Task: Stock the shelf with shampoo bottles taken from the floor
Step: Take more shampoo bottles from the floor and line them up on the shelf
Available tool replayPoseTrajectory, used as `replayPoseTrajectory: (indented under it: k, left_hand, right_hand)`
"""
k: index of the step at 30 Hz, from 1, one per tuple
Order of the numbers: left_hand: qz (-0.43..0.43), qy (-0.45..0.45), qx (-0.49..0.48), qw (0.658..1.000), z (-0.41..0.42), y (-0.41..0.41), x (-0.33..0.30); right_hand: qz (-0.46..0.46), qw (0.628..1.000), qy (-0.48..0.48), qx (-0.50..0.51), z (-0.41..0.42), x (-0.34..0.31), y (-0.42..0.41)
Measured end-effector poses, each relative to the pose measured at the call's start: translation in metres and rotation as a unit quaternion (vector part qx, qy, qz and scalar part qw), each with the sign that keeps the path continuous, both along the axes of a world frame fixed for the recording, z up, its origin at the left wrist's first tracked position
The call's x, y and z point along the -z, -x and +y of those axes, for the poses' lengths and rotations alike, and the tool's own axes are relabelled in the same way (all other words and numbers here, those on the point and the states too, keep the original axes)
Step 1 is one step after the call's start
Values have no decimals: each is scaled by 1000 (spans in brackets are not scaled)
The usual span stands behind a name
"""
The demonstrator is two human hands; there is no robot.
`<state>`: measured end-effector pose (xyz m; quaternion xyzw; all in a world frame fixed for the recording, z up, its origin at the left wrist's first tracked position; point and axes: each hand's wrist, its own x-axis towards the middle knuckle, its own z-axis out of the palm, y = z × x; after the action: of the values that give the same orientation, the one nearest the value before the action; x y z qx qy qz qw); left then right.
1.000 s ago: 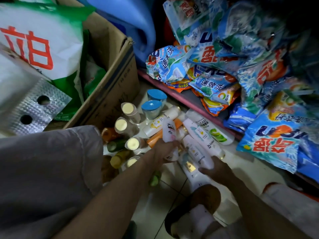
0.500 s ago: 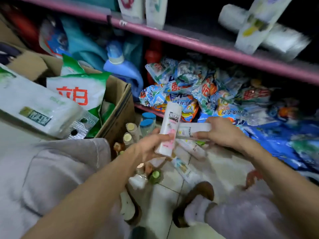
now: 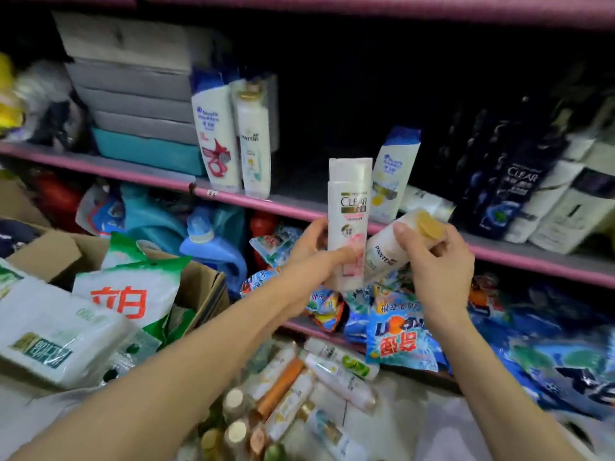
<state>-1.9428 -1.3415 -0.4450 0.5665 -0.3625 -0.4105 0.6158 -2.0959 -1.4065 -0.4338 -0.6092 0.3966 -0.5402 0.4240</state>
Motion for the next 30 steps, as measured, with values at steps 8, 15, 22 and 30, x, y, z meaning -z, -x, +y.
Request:
replayPoseTrajectory:
  k: [8,15,22,30]
  left_hand:
    - [-188,50,-118,974,-67,-41,-62]
    - [-271,-27,-73,959,-113,-54,-61]
    - [-304,-40,-34,951,-133,-43,-43]
    - [-324,-25,-33,945,-143,-34,-40]
  right_hand:
    - [-30,996,-29,80,-9,1,-11]
    - [-4,998,-15,58,-14,0,-27]
    - [-7,999,-20,47,-18,-5,-38]
    - [46,997,-8,67,-21,-2,-38]
